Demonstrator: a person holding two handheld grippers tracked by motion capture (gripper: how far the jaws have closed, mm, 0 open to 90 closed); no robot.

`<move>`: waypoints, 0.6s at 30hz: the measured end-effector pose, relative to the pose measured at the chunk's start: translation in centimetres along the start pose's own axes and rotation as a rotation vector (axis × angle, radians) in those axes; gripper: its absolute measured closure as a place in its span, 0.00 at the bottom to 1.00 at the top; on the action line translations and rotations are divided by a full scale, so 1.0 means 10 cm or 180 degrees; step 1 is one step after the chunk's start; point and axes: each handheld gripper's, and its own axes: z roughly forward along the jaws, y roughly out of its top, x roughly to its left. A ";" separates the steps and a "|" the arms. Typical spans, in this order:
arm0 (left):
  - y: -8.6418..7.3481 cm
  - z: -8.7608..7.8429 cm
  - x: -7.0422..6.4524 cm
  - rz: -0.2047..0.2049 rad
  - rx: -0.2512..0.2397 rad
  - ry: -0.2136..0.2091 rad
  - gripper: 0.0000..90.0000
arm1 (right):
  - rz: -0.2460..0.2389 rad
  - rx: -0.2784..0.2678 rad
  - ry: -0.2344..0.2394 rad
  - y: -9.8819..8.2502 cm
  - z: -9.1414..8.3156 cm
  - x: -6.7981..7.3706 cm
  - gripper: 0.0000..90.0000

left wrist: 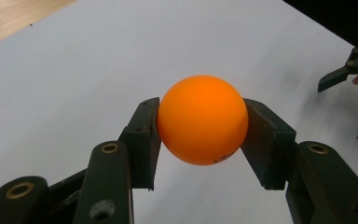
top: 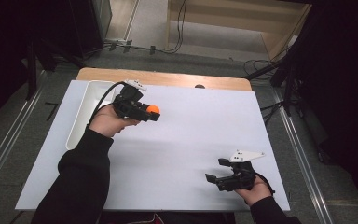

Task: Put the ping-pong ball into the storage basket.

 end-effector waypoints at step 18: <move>-0.09 -0.24 0.16 -0.0111 -0.0084 0.0227 0.56 | 0.0028 -0.0010 -0.0005 0.00 -0.01 -0.01 0.15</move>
